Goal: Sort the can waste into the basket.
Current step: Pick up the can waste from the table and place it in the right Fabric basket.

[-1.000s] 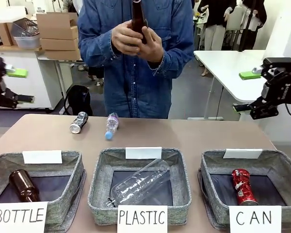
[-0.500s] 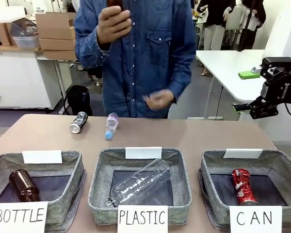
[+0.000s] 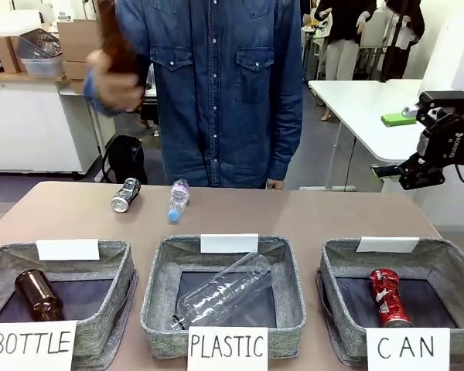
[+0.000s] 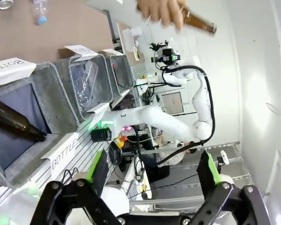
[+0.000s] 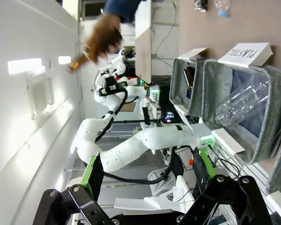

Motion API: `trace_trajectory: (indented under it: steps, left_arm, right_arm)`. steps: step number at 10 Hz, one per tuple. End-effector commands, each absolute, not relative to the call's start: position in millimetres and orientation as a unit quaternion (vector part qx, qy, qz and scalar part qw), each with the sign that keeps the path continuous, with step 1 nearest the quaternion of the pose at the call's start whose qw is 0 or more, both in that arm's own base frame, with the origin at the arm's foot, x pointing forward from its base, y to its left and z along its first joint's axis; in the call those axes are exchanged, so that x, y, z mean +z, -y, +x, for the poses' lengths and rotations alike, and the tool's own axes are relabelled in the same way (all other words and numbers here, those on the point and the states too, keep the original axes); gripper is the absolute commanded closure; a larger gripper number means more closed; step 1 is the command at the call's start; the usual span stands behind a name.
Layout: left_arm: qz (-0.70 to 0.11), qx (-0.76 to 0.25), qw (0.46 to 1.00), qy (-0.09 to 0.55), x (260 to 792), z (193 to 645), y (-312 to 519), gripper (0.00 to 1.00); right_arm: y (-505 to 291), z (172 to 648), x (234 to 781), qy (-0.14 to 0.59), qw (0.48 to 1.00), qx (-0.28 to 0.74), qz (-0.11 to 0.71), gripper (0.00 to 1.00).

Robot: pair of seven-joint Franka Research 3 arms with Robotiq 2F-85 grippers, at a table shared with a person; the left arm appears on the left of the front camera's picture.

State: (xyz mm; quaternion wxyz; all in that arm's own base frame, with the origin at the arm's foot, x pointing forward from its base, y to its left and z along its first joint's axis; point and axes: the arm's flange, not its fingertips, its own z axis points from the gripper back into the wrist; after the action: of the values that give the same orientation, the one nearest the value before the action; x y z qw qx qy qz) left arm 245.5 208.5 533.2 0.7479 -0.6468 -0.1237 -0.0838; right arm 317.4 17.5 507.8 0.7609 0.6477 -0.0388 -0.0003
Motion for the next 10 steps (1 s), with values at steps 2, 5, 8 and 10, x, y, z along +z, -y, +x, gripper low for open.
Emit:
trace_trajectory:
  steps: [2, 5, 8, 10]
  left_arm:
    - [-0.647, -0.084, 0.748, 0.124, 533, 245, -209, 0.0]
    - [-0.676, -0.102, 0.722, 0.107, 565, 242, -254, 0.0]
    - [-0.687, -0.086, 0.714, 0.109, 553, 198, -283, 0.0]
    - [-0.683, -0.088, 0.719, 0.099, 549, 211, -272, 0.0]
  right_arm:
    - [-16, 316, 511, 0.035, 0.761, 0.0, 0.647, 0.0]
    - [-16, 316, 511, 0.035, 0.761, 0.0, 0.647, 0.0]
    - [-16, 316, 511, 0.035, 0.761, 0.0, 0.647, 0.0]
    - [-16, 316, 511, 0.035, 0.761, 0.0, 0.647, 0.0]
